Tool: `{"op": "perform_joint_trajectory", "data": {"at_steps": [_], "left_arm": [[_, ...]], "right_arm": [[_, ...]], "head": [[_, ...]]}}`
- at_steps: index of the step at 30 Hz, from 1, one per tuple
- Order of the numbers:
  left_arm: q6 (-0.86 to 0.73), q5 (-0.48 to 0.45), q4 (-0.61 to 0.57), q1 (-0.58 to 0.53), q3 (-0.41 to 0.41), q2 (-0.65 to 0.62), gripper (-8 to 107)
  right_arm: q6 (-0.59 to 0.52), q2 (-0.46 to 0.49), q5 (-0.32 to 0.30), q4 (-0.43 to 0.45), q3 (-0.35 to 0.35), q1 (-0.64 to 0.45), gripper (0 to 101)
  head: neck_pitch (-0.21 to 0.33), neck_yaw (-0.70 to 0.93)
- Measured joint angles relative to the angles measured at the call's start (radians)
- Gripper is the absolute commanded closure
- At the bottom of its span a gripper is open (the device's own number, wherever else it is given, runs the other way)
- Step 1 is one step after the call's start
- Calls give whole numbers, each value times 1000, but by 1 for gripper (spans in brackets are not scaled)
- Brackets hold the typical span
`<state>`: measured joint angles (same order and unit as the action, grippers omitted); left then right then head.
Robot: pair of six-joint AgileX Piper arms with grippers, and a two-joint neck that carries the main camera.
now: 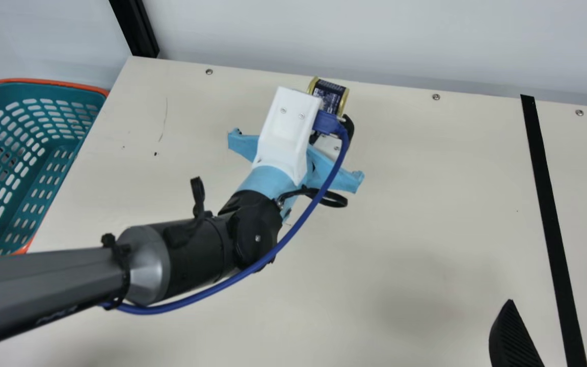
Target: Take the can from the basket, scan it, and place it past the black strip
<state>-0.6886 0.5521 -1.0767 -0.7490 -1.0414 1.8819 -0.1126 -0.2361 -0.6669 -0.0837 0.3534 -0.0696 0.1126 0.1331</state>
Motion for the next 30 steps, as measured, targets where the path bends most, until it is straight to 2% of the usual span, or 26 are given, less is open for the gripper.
{"op": "perform_joint_trajectory", "data": {"at_steps": [4,9,16,22,27,30], "left_arm": [[42,-36,4,4,21,-45,89],[53,-131,-20,25,57,-132,89],[-35,-350,-140,110,108,-263,89],[-145,-545,-230,208,177,-306,89],[-121,-666,-170,267,201,-331,89],[-41,-725,-62,308,179,-354,89]], "right_arm": [[0,0,0,0,0,0,0],[0,0,0,0,0,0,0],[0,0,0,0,0,0,0],[0,0,0,0,0,0,0],[0,0,0,0,0,0,0],[0,0,0,0,0,0,0]], "head": [[0,0],[0,0],[0,0],[0,0],[0,0],[0,0]]}}
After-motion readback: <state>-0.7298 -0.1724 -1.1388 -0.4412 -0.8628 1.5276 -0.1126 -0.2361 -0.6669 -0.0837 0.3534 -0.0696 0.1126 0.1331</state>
